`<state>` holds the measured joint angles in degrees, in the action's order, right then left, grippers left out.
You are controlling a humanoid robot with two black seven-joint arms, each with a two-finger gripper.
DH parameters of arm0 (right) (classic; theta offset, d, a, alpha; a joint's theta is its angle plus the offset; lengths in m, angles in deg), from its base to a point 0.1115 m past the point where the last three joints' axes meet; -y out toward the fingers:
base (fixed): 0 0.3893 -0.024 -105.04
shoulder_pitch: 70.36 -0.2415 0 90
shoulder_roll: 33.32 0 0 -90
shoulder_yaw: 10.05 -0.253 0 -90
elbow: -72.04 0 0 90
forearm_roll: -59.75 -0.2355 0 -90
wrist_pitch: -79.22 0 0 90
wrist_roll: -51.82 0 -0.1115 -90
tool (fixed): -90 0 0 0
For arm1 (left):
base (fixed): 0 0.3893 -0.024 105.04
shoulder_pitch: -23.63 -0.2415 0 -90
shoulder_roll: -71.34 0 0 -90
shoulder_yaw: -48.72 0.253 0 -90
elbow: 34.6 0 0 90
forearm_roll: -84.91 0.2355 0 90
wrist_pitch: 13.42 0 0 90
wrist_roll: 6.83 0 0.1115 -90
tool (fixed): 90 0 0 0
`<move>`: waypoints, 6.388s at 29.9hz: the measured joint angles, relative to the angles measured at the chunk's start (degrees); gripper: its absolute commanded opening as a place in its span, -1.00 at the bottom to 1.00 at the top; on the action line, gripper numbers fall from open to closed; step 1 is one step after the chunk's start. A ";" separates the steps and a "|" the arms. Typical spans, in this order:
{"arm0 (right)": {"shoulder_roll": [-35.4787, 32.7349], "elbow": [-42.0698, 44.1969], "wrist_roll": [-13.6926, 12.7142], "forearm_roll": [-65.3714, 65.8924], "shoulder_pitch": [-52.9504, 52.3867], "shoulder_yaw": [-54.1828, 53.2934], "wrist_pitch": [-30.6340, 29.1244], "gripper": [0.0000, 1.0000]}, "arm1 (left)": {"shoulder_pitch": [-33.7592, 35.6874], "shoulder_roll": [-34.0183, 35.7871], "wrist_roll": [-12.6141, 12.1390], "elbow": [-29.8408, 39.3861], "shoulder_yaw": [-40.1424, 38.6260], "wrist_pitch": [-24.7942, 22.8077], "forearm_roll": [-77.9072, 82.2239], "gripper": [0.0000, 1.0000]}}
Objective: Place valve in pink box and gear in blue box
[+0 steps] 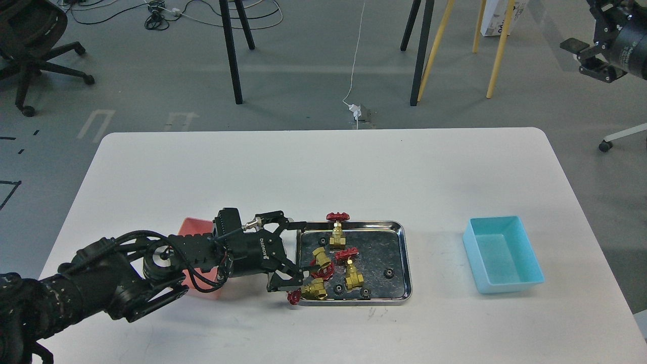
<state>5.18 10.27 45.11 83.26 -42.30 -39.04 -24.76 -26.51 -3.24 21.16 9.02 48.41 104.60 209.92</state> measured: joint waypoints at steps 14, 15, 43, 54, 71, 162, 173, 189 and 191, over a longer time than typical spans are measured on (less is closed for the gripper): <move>1.51 0.04 0.27 1.64 0.45 0.68 0.08 0.98 | -0.38 -2.30 0.00 -0.66 0.20 -0.02 0.00 0.65; 1.71 0.09 0.28 1.67 0.45 0.69 0.09 0.98 | -0.39 -2.22 0.00 -0.66 0.21 -0.02 0.00 0.60; 5.19 4.74 0.51 3.64 0.39 0.69 0.15 0.98 | 2.48 5.53 0.01 5.58 -0.99 -0.02 -10.17 -0.84; 6.89 8.40 0.31 3.64 -2.03 0.69 0.10 0.98 | -0.64 29.89 0.00 23.02 -1.00 -0.03 -23.97 -0.83; 12.04 11.00 0.20 5.98 -4.89 0.78 0.08 0.98 | -10.36 40.02 0.01 25.75 -0.91 -0.03 -24.59 -0.20; 42.22 2.36 22.60 82.51 -6.34 52.20 -14.03 0.44 | 28.70 31.80 0.01 -39.14 -26.14 -51.40 -114.29 1.00; 41.76 1.91 22.21 82.50 -6.35 52.28 -14.03 -0.02 | 28.70 31.78 0.01 -39.14 -26.14 -51.39 -114.29 1.00; 42.08 1.78 20.38 82.46 -6.62 51.99 -14.01 -0.52 | 28.79 31.90 0.01 -39.13 -26.14 -51.40 -114.29 1.00; 42.09 1.77 20.14 82.47 -6.74 51.96 -14.01 -0.62 | 28.79 31.93 0.01 -39.13 -26.14 -51.40 -114.29 1.00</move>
<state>47.27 12.04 65.25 165.73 -49.04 12.92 -38.77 2.27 28.68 21.17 -30.11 22.27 53.20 95.63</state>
